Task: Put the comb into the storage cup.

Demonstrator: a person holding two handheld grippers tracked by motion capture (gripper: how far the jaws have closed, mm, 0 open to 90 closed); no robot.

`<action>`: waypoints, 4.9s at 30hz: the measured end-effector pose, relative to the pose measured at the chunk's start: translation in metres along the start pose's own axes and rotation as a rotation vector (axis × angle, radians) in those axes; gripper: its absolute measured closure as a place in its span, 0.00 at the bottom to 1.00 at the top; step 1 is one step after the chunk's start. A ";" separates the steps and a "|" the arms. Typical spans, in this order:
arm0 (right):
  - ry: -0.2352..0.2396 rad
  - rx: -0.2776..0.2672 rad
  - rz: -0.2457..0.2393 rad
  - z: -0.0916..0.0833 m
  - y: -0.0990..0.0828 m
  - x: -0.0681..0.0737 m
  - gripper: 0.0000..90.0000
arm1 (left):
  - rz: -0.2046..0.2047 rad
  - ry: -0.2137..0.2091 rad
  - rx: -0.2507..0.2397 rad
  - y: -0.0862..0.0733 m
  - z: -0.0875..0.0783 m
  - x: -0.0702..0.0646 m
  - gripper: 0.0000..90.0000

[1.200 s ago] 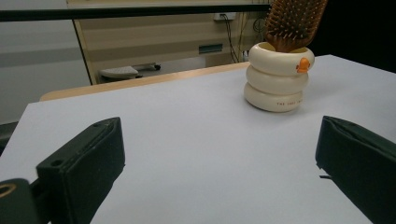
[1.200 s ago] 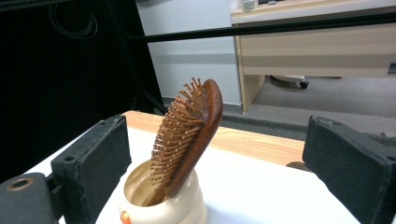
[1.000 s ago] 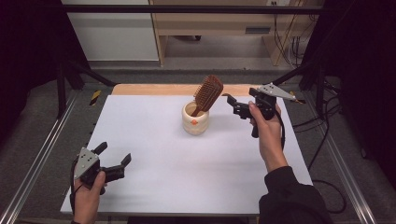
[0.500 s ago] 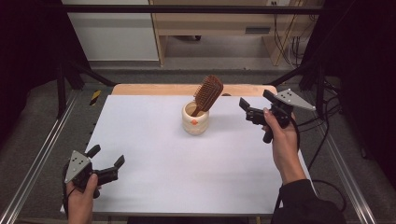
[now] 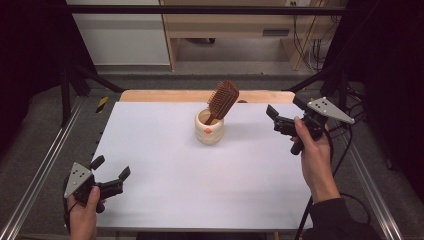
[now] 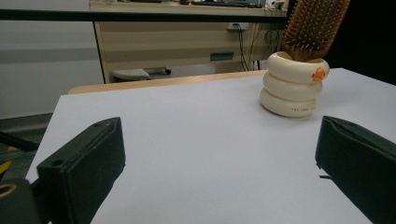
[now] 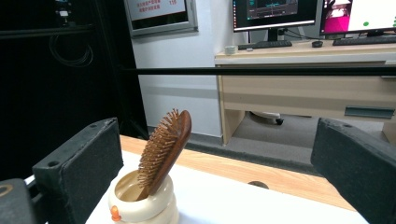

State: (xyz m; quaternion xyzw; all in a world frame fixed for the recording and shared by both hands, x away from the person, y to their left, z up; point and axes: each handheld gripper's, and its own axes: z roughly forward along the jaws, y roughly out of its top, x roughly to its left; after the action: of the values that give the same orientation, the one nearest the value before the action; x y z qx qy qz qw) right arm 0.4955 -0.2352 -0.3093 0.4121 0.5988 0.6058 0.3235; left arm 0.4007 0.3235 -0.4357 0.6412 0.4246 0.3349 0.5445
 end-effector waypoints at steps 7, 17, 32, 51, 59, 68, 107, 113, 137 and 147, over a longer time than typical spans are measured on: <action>-0.012 -0.020 -0.006 -0.008 -0.001 -0.006 0.03 | 0.014 0.000 -0.005 -0.002 -0.006 0.003 0.02; -0.017 -0.042 -0.006 -0.019 -0.003 -0.011 0.03 | -0.026 0.004 -0.019 -0.004 -0.010 0.010 0.03; -0.043 -0.049 -0.031 -0.046 -0.008 -0.018 0.03 | -0.014 0.009 -0.025 -0.005 -0.012 0.009 0.02; -0.061 -0.041 -0.041 -0.071 -0.022 -0.026 0.02 | -0.004 0.006 -0.022 -0.005 -0.012 0.006 0.02; -0.055 -0.034 -0.039 -0.077 -0.029 -0.024 0.02 | -0.008 -0.003 -0.022 -0.005 -0.011 0.005 0.02; -0.045 -0.026 -0.039 -0.081 -0.034 -0.021 0.02 | -0.005 -0.004 -0.021 -0.005 -0.011 0.005 0.02; -0.053 0.030 -0.019 -0.099 -0.082 -0.022 0.02 | -0.003 -0.012 -0.021 -0.008 -0.018 0.005 0.03; -0.052 0.060 -0.020 -0.100 -0.096 -0.022 0.02 | -0.005 -0.020 -0.020 -0.008 -0.017 0.005 0.03; -0.022 0.124 -0.015 -0.096 -0.130 -0.014 0.03 | 0.002 -0.021 -0.020 -0.008 -0.017 0.004 0.03; -0.001 0.145 -0.010 -0.091 -0.139 -0.008 0.03 | 0.005 -0.025 -0.020 -0.008 -0.017 0.004 0.03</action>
State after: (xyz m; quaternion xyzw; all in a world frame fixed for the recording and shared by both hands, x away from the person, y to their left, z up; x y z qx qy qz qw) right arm 0.4043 -0.2737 -0.4425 0.4320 0.6429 0.5589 0.2961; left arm 0.3860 0.3340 -0.4405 0.6408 0.4129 0.3325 0.5553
